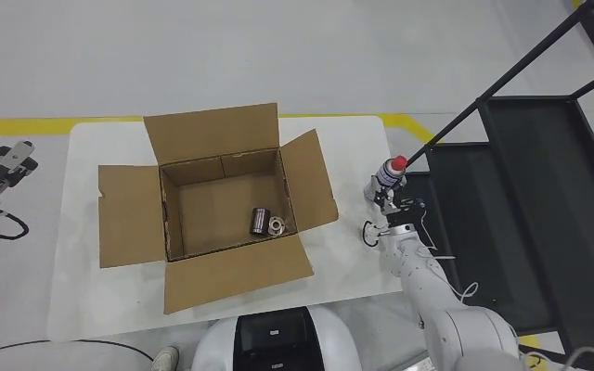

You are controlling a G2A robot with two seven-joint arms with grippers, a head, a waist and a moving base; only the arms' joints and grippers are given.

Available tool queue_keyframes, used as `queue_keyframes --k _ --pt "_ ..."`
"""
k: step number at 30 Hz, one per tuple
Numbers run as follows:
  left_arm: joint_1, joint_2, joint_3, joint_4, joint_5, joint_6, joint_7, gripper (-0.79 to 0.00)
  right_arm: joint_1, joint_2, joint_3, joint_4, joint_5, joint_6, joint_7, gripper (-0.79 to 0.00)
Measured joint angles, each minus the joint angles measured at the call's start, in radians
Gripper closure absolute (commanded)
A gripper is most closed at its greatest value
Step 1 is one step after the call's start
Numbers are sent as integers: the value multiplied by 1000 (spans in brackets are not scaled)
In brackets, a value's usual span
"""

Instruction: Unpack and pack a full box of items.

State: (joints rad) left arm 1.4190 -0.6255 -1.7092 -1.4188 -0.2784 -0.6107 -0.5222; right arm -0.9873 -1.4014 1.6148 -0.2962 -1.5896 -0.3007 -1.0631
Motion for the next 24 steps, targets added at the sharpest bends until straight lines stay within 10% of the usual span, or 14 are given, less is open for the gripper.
queue_keyframes --k 5,7,8,24 --pt "0 0 0 0 0 0 0 -785 8 -1 -20 24 -5 21 -15 -92" --pt "0 0 0 0 0 0 0 -785 10 0 -24 31 2 19 -18 -656" --pt "0 0 0 0 0 0 0 -785 10 0 -26 33 4 19 -20 -785" --pt "0 0 0 0 0 0 0 -785 -14 -7 -65 10 57 2 -53 -785"
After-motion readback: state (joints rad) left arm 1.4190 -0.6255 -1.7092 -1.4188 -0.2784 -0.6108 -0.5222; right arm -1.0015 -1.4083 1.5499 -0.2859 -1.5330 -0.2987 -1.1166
